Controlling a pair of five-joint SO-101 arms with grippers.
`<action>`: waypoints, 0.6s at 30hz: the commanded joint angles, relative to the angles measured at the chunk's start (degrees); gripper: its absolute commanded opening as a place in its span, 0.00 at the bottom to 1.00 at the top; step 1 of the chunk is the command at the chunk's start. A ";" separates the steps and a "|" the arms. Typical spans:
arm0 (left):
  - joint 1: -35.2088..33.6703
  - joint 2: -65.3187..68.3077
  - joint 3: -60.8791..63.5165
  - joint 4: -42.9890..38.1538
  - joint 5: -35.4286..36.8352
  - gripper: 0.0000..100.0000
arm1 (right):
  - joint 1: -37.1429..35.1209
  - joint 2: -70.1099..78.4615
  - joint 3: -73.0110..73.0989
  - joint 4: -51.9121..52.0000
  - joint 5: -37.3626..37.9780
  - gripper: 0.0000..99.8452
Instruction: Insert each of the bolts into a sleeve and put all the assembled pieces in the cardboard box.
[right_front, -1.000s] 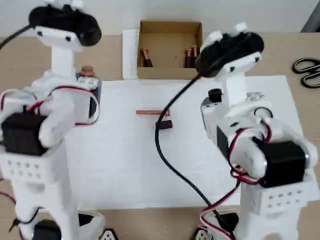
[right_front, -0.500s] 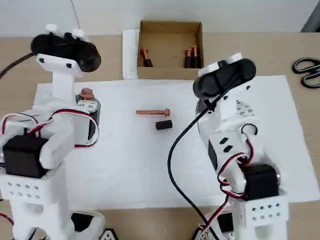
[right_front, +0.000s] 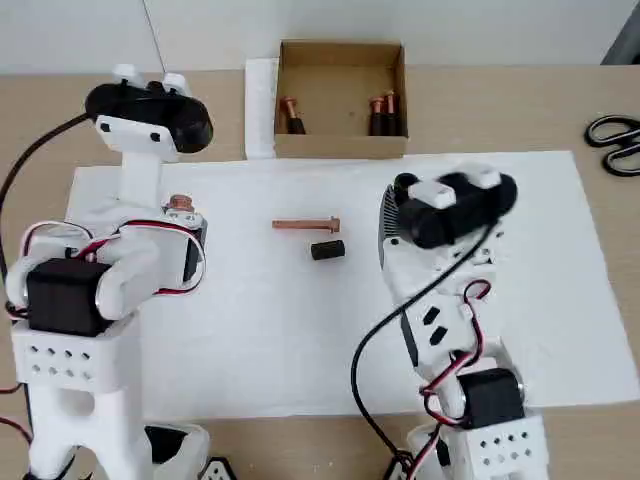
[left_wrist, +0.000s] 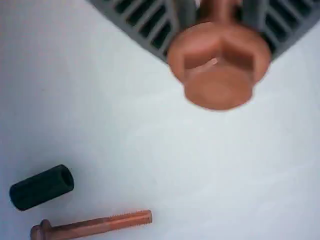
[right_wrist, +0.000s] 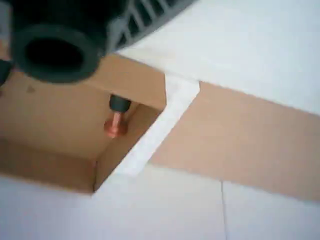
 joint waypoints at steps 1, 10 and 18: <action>0.00 -3.60 0.13 -1.85 0.00 0.01 | -0.40 -4.09 3.16 -7.25 -1.58 0.00; 0.18 -4.92 5.14 -17.58 7.38 0.01 | -7.96 -4.44 9.05 -7.69 -1.76 0.00; 1.85 -4.92 5.23 -27.16 16.09 0.01 | -14.37 -4.44 12.57 -7.69 -8.09 0.00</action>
